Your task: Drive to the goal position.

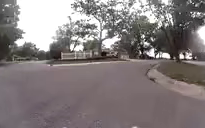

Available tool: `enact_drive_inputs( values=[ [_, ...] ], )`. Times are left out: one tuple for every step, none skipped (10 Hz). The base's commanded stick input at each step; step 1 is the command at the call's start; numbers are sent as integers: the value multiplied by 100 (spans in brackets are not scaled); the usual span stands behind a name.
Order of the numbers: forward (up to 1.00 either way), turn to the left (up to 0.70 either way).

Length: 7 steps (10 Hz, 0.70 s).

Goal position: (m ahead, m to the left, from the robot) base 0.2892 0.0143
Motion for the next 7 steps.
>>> enact_drive_inputs(
  values=[
    [21, 0],
    [9, 0],
    [0, 0],
    [0, 0],
    [0, 0],
    [0, 0],
    [0, 0]
  ],
)
